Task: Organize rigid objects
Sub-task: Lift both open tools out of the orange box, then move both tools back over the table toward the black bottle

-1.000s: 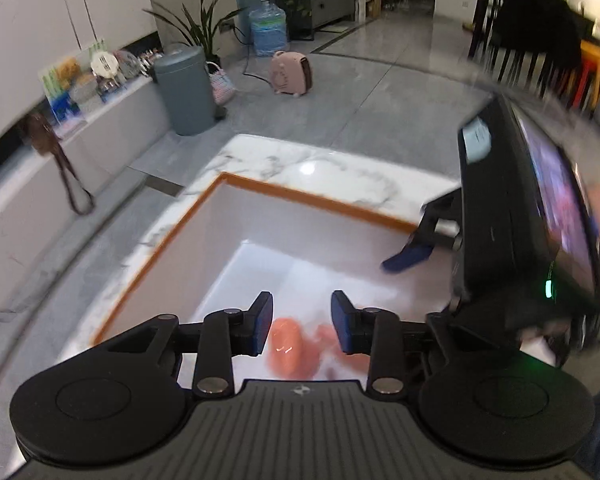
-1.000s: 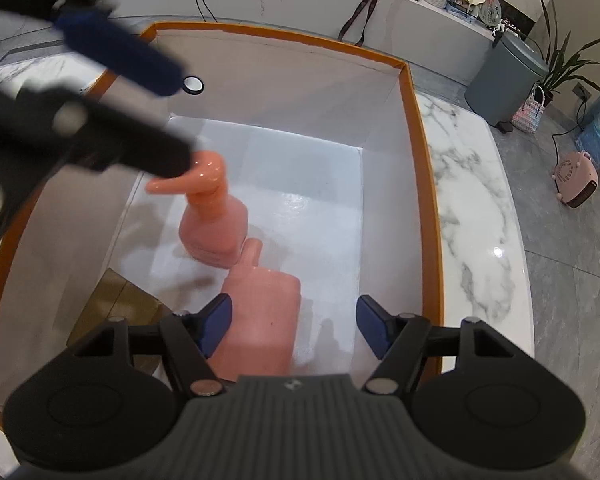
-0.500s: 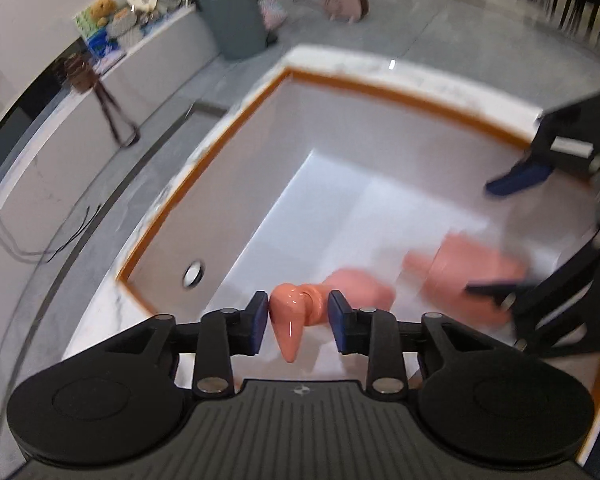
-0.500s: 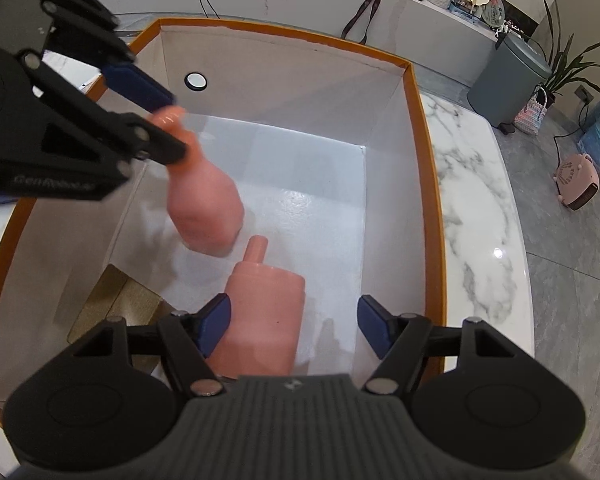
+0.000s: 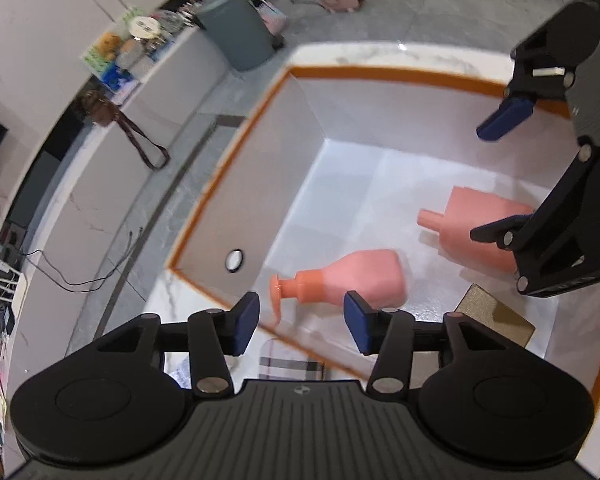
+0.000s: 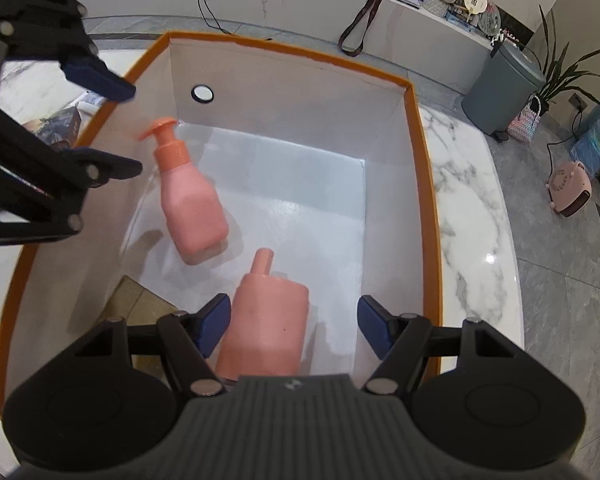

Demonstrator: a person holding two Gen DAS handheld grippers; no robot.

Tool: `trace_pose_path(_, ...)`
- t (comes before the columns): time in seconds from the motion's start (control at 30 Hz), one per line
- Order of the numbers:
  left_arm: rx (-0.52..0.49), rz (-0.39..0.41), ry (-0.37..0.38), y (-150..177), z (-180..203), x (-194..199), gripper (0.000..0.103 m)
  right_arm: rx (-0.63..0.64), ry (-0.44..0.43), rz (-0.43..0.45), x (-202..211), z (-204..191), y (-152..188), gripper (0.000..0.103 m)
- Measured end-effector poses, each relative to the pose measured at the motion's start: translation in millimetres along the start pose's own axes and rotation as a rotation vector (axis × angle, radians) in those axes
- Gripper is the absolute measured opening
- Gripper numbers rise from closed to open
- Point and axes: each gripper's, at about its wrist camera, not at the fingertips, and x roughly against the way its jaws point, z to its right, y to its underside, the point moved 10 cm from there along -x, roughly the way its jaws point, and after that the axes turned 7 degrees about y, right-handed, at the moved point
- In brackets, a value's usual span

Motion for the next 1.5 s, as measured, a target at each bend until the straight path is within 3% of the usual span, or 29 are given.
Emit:
trace_pose_path(0.2,0.118,0.079,-0.010,30.7,-22.9,41.0,0.063,-0.005,-0.004,0.051,21.0,-14.5,-13.4,0.071)
trace_pose_path(0.67,0.426,0.100,-0.053,177.0,-76.7,100.7,0.064,0.091,-0.009,0.188,86.1,-88.6,-54.1,0.071)
trace_pose_path(0.9,0.581,0.143,-0.072,234.6,-89.4,114.7,0.074,0.145,-0.043,0.226,97.6,-143.0,-71.5,0.072)
trace_pose_path(1.17,0.684,0.163,-0.066,276.3,-90.2,106.1,0.077,0.161,-0.076,0.221,83.1,-188.6,-73.4,0.072)
trace_pose_path(1.33,0.746,0.157,-0.087,285.0,-95.6,90.0,0.081,0.160,-0.101,0.223,68.1,-216.9,-67.0,0.075)
trace_pose_path(1.5,0.725,0.130,-0.098,289.9,-91.2,74.8,0.081,0.137,-0.122,0.216,46.7,-240.3,-63.8,0.077)
